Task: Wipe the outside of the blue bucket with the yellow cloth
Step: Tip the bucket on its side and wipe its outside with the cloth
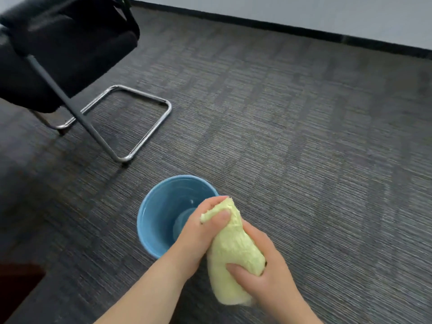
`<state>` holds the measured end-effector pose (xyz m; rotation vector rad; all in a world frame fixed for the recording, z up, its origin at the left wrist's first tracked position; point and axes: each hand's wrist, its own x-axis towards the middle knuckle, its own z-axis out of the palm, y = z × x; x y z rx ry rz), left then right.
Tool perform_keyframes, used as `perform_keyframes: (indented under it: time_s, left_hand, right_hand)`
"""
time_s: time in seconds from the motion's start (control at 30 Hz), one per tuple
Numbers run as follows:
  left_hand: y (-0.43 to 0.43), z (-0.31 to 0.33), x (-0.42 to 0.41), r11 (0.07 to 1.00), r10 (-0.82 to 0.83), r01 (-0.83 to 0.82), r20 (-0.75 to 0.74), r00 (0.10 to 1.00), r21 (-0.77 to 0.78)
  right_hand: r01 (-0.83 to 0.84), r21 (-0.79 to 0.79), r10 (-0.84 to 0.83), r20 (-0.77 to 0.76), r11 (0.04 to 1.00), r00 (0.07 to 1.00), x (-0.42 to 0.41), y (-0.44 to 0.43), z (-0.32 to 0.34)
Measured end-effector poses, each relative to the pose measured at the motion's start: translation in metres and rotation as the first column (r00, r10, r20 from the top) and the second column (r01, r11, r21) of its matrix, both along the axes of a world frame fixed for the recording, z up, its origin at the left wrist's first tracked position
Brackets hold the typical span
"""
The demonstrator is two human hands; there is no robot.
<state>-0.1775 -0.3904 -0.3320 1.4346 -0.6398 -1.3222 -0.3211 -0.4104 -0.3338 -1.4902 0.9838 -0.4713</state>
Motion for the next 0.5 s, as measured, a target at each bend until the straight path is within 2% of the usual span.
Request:
perform_keyframes:
  time_s: [0.1,0.2,0.27,0.37,0.43,0.5]
  left_hand:
    - [-0.014,-0.057,0.013,0.998,0.026,-0.025,0.008,1.0,-0.056]
    - [-0.026,-0.105,0.026,0.991,-0.015,0.027,0.088,0.996,-0.132]
    - [-0.031,-0.13,0.032,0.987,-0.015,0.033,0.115,0.993,-0.159]
    - [-0.026,-0.156,0.036,0.985,0.096,-0.075,0.13,0.987,-0.158]
    - [-0.013,-0.166,0.041,0.978,0.202,-0.18,0.247,0.948,-0.109]
    - [0.005,-0.177,0.05,0.981,0.164,-0.196,0.495,0.853,0.013]
  right_hand:
    - [0.031,-0.062,-0.03,0.006,0.998,1.0,0.008,-0.016,-0.06]
    - [0.051,-0.126,-0.046,0.045,0.991,0.998,0.017,-0.029,-0.112]
    - [0.043,-0.136,-0.033,0.074,0.99,0.997,0.024,-0.038,-0.132]
    - [0.08,-0.122,-0.067,0.107,0.989,0.992,0.027,-0.053,-0.142]
    - [0.153,-0.097,-0.143,0.104,0.983,0.984,0.025,-0.059,-0.141]
    - [0.174,-0.084,-0.169,0.062,0.981,0.984,0.025,-0.059,-0.145]
